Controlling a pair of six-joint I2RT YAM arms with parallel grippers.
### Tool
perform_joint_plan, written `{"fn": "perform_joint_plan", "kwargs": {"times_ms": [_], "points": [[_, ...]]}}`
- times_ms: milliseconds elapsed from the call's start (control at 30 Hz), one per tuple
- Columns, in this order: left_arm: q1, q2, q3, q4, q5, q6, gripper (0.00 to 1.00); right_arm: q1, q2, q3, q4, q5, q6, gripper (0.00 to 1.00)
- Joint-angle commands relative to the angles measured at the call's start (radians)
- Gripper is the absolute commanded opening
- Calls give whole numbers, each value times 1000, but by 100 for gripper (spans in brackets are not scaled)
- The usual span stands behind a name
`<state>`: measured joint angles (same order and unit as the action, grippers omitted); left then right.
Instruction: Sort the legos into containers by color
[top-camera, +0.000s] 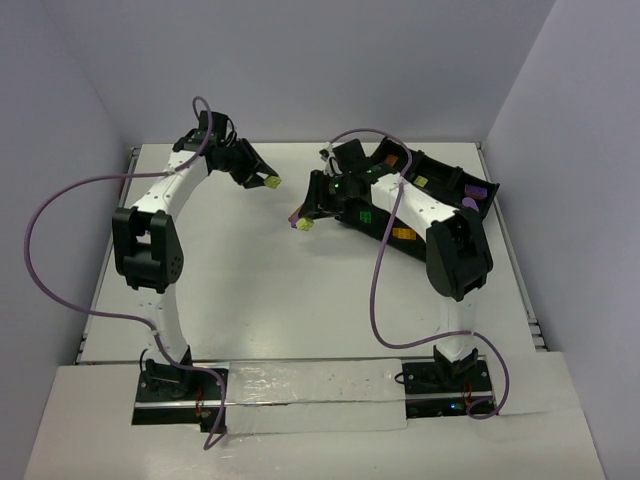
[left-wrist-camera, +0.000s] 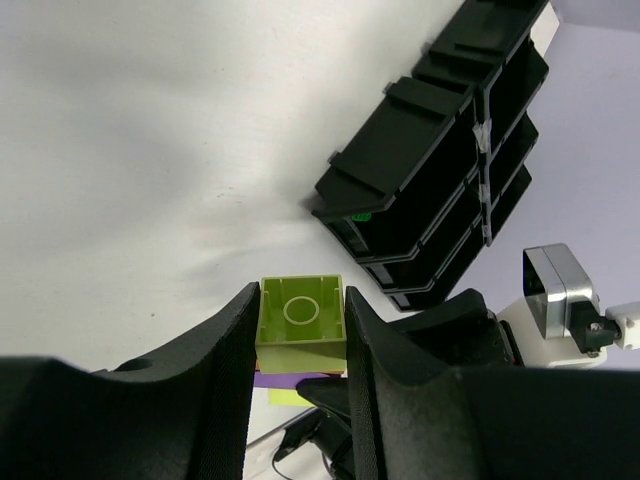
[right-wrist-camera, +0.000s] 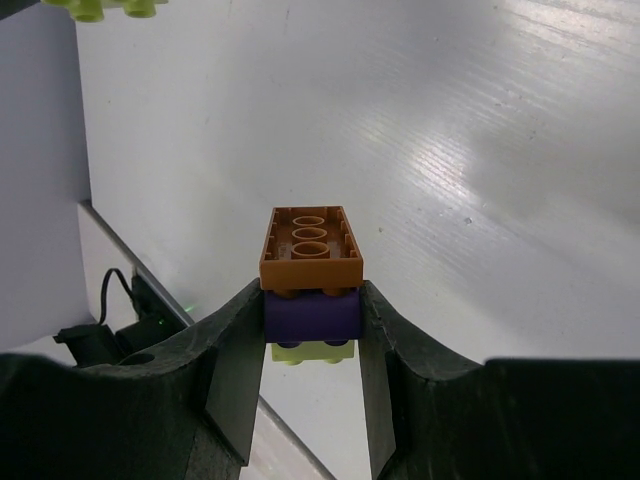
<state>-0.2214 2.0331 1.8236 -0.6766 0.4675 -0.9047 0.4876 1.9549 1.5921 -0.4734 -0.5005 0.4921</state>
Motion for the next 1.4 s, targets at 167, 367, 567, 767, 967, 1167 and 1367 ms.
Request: {"fn": "perform_joint_plan", "kwargs": {"times_ms": [167, 367, 567, 767, 967, 1167, 1367], "points": [[2, -48, -8, 23, 15, 19, 0, 38, 90, 68, -103, 183, -29, 0], [2, -35, -2, 36, 31, 24, 0, 48, 109, 33, -129, 240, -55, 28], [2, -27, 4, 49, 44, 22, 0, 53, 93, 44, -152, 259, -69, 67], [0, -29, 3, 61, 53, 26, 0, 52, 49, 111, -194, 299, -82, 69], [-9, -39, -27, 67, 69, 42, 0, 52, -33, 121, -140, 252, -90, 61], [-26, -39, -38, 89, 123, 54, 0, 52, -94, 123, -26, 139, -101, 62], [-30, -44, -57, 170, 216, -10, 0, 53, -74, 173, 51, 117, -73, 70]]}}
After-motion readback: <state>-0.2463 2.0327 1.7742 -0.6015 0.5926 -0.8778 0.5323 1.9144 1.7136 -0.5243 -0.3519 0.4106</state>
